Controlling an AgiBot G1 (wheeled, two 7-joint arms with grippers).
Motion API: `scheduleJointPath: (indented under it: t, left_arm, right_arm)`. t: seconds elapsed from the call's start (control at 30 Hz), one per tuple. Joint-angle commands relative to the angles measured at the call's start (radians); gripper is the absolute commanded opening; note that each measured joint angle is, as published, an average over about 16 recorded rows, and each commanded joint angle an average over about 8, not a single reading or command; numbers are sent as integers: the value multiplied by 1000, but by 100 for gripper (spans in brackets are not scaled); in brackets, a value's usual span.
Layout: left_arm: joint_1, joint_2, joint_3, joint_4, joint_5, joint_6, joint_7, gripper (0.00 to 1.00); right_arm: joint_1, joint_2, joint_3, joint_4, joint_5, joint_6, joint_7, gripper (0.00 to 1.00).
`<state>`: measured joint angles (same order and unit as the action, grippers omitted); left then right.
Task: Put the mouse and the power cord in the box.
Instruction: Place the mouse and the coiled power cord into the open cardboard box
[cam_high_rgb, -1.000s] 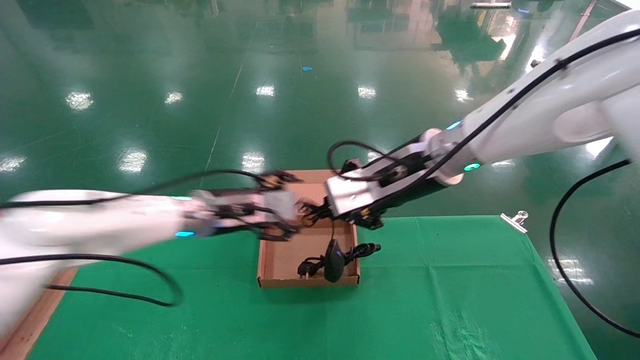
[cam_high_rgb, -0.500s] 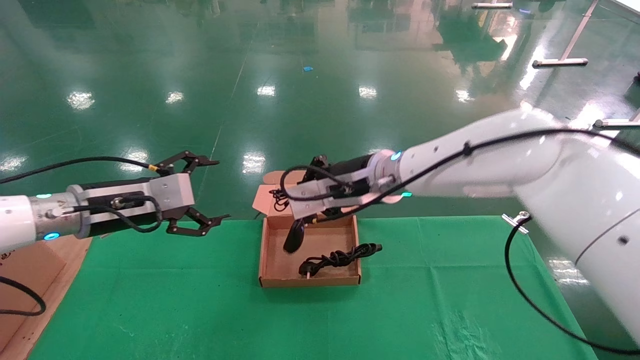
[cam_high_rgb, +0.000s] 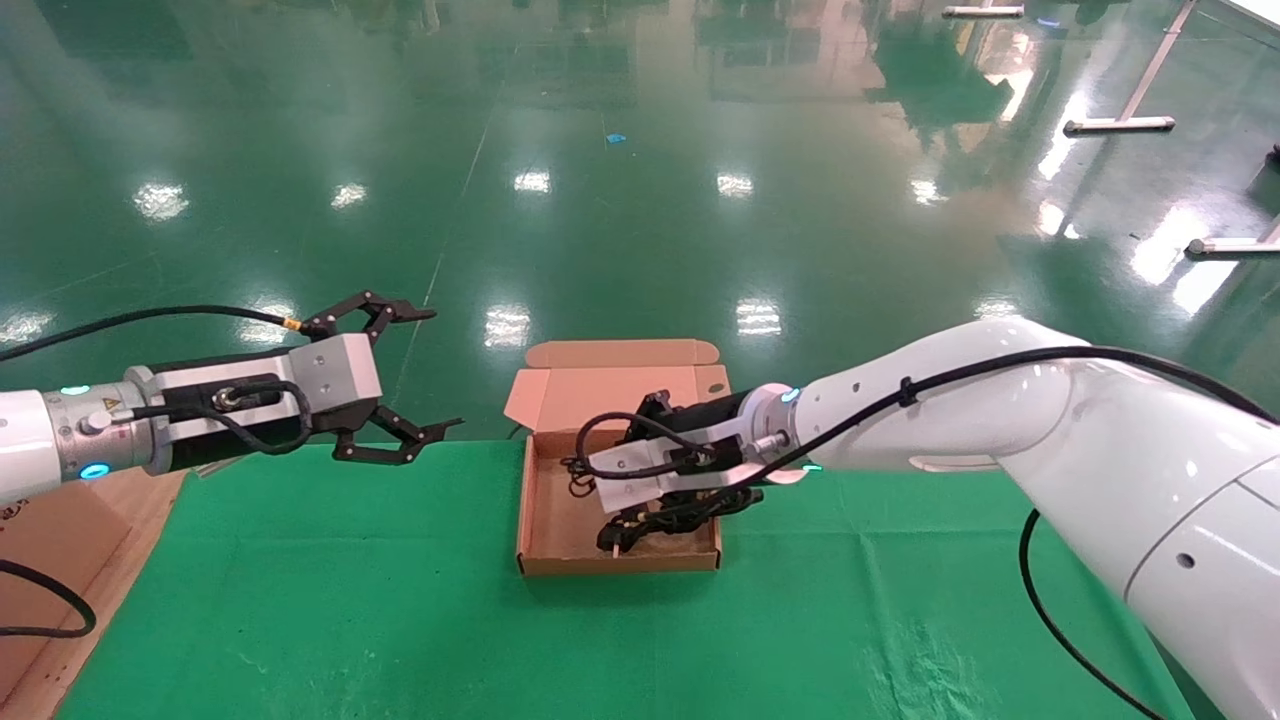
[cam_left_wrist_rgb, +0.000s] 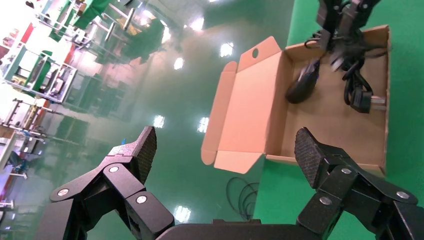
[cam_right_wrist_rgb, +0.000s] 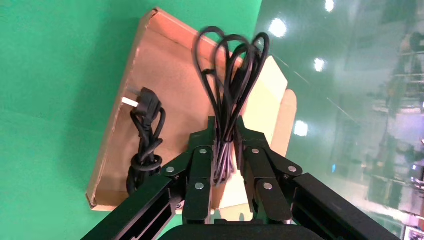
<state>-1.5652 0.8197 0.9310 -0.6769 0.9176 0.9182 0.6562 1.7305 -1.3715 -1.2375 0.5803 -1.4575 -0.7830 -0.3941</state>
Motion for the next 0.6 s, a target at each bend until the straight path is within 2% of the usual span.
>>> scheduleJointPath:
  t: [0.03, 0.33, 0.6]
  left_arm:
    - [0, 1, 0, 0, -1, 0, 0, 100]
    - [4, 5, -3, -2, 2, 2, -7, 100]
    - [55, -18, -71, -65, -18, 62, -94, 100]
  right_arm:
    - [-1, 0, 0, -2, 2, -1, -1, 100]
    - [-1, 11, 24, 10, 4, -17, 2, 100]
    - [-73, 94, 127, 87, 84, -94, 66, 100]
